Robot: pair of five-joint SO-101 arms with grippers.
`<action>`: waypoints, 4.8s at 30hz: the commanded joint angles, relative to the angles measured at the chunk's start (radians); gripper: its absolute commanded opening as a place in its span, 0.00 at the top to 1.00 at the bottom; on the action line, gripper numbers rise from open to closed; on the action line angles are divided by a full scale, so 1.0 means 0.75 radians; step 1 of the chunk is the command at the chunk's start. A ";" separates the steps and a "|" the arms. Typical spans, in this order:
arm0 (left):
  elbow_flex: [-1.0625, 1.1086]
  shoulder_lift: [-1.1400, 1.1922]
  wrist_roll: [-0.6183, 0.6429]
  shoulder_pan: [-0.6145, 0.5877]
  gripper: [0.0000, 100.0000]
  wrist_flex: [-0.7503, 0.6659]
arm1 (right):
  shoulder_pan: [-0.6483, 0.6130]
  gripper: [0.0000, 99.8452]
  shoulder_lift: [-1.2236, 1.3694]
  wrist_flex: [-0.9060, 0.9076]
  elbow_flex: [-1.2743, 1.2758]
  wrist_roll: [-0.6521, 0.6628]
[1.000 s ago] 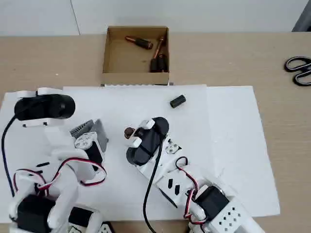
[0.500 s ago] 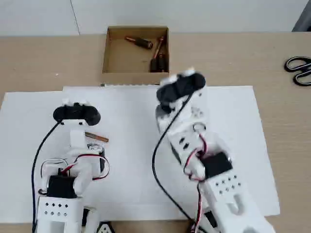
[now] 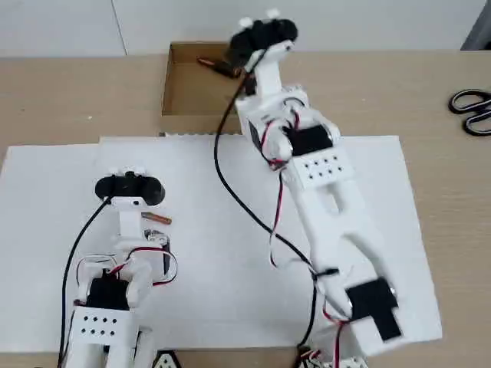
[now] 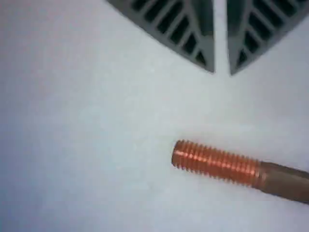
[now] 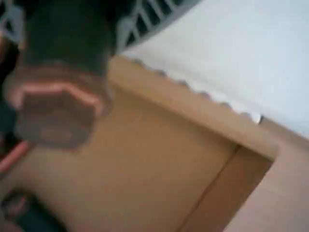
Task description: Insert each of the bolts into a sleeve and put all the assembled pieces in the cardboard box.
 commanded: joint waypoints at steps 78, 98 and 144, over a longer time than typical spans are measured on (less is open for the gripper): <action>0.085 -0.008 0.000 -0.002 0.99 -0.110 | 0.150 0.97 0.889 1.282 -1.150 -0.947; 0.085 -0.008 0.000 -0.002 0.99 -0.110 | 0.144 0.79 1.014 1.247 -1.156 -0.943; 0.085 -0.008 0.000 -0.002 0.99 -0.113 | 0.091 0.83 1.046 1.233 -1.324 -0.886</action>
